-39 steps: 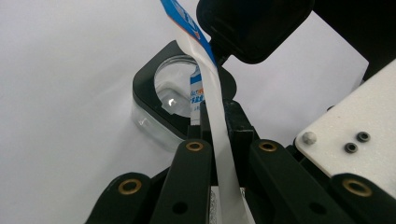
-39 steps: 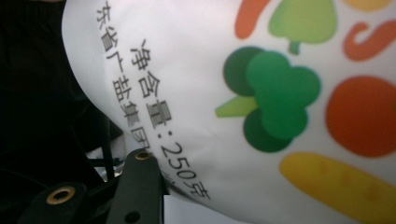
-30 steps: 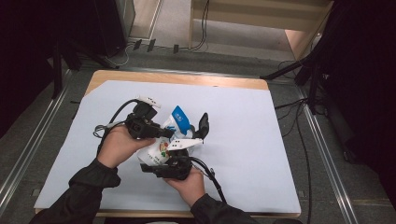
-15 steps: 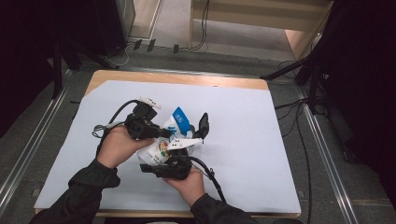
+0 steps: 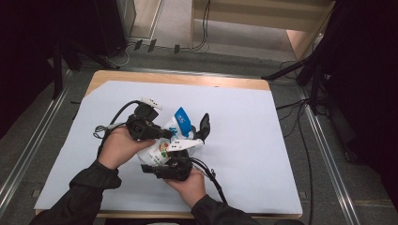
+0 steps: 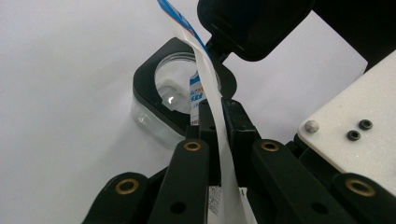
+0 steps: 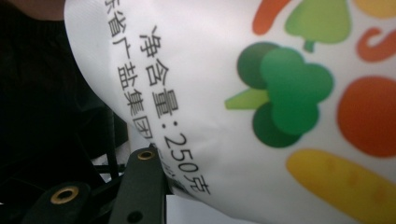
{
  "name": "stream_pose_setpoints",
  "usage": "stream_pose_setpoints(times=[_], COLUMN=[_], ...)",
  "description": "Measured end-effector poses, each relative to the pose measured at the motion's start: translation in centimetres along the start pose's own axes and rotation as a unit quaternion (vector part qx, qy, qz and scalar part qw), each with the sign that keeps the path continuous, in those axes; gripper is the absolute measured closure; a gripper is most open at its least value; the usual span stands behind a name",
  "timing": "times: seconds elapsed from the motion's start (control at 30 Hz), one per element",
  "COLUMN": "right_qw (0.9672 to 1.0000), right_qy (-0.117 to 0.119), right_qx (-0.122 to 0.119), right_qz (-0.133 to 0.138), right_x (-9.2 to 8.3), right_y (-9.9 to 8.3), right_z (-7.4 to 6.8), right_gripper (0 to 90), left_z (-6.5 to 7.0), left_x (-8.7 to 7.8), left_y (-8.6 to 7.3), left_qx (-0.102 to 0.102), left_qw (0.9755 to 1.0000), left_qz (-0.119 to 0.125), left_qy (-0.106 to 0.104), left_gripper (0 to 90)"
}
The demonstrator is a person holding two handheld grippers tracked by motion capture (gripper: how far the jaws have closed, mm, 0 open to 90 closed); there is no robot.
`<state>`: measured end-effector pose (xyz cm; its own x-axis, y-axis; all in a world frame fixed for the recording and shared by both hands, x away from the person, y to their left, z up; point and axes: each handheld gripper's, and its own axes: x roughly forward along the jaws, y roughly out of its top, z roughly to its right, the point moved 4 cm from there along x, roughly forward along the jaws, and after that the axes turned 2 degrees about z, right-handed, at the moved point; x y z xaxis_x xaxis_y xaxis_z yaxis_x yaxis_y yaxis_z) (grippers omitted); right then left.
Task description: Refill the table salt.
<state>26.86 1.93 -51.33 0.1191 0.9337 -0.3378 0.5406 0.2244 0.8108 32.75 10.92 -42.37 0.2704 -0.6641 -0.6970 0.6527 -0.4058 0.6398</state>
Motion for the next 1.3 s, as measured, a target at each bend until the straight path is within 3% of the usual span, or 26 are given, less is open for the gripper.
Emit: stream_pose_setpoints(times=[0.17,0.43,0.87,1.3], right_qw=[0.9998,0.9998,0.9998,0.9998], right_qy=[0.01,0.016,0.015,0.014], right_qx=[0.018,0.009,0.009,0.017], right_qz=[0.006,0.006,-0.003,0.001], right_x=[-0.06,-0.15,-0.1,-0.27], right_y=[0.12,0.3,0.25,0.28], right_z=[-0.07,-0.12,0.1,0.21], right_gripper=[64.4,64.4,64.5,64.5], left_z=[0.1,-0.09,-0.07,-0.19], left_x=[-0.08,-0.66,-0.31,-0.63], left_y=[-0.05,0.0,-0.05,0.17], left_qx=[0.0,-0.003,0.012,0.011], left_qw=[1.0,0.9999,0.9999,0.9997], left_qz=[0.0,0.003,0.004,0.018], left_qy=[-0.003,-0.015,-0.001,-0.014], left_gripper=[85.5,86.6,86.2,70.3])
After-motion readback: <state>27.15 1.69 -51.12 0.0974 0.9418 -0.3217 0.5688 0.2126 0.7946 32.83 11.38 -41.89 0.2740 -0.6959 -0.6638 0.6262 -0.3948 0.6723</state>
